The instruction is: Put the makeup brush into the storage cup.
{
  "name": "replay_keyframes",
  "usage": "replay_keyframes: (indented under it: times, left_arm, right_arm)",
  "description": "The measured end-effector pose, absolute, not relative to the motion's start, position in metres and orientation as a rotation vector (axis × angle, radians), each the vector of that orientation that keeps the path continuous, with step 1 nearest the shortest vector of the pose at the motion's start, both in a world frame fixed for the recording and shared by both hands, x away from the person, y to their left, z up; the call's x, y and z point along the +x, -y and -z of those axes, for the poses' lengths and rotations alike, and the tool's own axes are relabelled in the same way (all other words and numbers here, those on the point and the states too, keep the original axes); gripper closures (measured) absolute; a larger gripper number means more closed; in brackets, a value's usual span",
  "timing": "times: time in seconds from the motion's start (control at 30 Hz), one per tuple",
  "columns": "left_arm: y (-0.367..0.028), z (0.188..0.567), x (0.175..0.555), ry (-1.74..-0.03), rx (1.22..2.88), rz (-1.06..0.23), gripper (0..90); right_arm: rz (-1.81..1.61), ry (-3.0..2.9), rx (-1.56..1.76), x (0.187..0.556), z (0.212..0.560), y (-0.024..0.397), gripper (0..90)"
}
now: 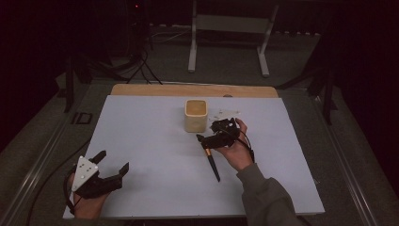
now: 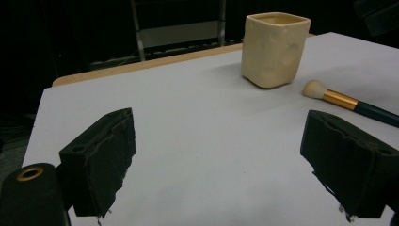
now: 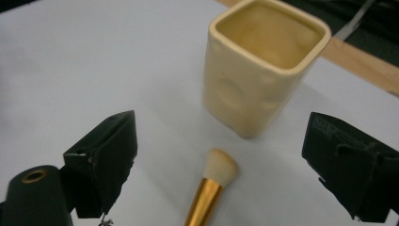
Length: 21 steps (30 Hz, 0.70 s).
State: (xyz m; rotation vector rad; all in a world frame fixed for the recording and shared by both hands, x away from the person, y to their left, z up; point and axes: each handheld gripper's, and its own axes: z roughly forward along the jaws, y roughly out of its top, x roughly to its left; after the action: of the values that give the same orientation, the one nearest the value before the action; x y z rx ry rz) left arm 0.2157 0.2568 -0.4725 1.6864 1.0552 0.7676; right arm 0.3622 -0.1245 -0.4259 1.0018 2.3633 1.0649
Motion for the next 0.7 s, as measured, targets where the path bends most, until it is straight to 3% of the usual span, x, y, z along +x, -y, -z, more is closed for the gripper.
replay_keyframes:
  times: [0.7]
  left_arm:
    - [-0.256,0.473,0.216,-1.057,1.696,-0.762,11.5]
  right_arm:
    - [-0.818,-2.51,1.097,0.372,0.429,0.11,10.8]
